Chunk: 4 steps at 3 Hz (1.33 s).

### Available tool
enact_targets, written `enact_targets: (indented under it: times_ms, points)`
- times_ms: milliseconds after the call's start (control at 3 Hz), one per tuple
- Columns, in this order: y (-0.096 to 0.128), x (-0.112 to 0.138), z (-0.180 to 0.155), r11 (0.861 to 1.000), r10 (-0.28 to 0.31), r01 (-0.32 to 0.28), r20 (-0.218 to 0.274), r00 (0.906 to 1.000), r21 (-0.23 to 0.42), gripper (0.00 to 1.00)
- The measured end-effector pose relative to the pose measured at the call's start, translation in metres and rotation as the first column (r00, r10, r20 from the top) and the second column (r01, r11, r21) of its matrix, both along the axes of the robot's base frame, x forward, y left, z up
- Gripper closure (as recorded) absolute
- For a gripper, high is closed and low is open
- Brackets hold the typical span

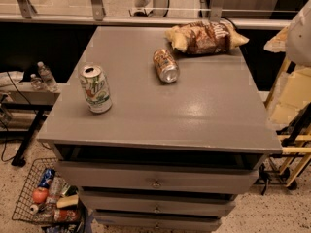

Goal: Move orange can near 7up can

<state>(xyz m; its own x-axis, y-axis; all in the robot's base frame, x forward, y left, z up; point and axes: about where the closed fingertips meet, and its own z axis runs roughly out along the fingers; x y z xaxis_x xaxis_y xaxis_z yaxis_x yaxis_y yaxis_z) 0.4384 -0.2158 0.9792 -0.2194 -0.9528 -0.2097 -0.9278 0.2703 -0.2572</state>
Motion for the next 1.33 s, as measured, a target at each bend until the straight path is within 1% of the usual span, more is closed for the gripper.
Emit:
enact_targets:
  times_ms: [333, 667, 1000, 1333]
  points:
    - [0.000, 0.000, 0.000, 1.000, 0.000, 0.000, 0.000, 1.0000, 0.000, 0.00]
    - [0.003, 0.007, -0.006, 0.997, -0.053, 0.053, 0.015, 0.9985, 0.052, 0.00]
    - [0.036, 0.044, -0.014, 0.976, -0.132, 0.126, 0.022, 0.9910, 0.177, 0.00]
    - [0.090, 0.083, -0.013, 0.921, -0.221, 0.224, -0.046, 0.9743, 0.319, 0.00]
